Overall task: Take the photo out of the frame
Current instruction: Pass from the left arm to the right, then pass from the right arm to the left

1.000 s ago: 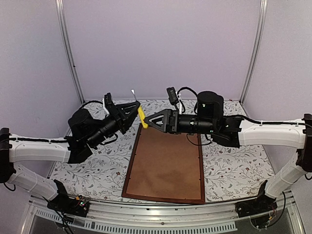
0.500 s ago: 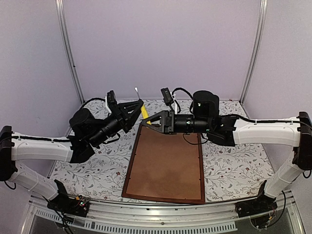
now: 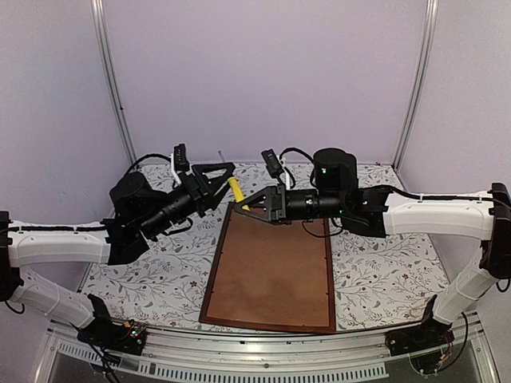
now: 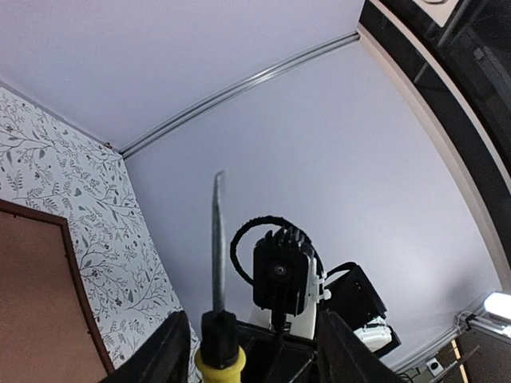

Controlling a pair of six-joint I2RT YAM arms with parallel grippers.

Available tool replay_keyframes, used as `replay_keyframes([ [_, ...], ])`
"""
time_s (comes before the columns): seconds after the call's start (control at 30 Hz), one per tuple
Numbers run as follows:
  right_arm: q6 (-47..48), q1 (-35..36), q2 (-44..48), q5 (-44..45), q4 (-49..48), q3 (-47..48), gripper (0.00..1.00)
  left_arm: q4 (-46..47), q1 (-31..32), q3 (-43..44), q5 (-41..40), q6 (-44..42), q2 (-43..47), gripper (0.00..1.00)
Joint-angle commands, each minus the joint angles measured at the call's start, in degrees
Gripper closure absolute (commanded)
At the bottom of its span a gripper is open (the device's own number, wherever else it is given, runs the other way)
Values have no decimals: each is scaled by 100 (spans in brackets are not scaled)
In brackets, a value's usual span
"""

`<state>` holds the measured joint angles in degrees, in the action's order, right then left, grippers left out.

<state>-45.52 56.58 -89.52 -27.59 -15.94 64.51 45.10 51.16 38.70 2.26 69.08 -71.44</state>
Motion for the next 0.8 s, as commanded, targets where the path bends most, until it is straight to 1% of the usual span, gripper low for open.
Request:
replay_keyframes([
  [0.0,541,-97,368,-158,901,332,100,-1496,-87,402,288,-1064,524,36],
  [0.1,961,-149,512,-228,1551,450,100,-2624,-329,701,666,-1711,767,25],
  [0.17,1188,-188,582,-292,1982,512,100,-3088,-635,802,1198,-1966,848,21],
  [0.2,1272,-189,629,-305,2115,526,100,-3166,-767,793,1466,-2021,872,18],
  [0.33,1646,-195,769,-443,2414,547,100,-3363,-1117,831,2438,-2219,853,15],
  [0.47,1990,-191,813,-412,2880,697,100,-3485,-1160,1094,3114,-2459,602,13],
  [0.63,2437,-198,781,-174,3521,1008,100,-3302,-1153,1149,3618,-2435,361,13],
  [0.77,2678,-192,719,-77,3799,1151,100,-3060,-1135,1125,3862,-2297,197,16],
])
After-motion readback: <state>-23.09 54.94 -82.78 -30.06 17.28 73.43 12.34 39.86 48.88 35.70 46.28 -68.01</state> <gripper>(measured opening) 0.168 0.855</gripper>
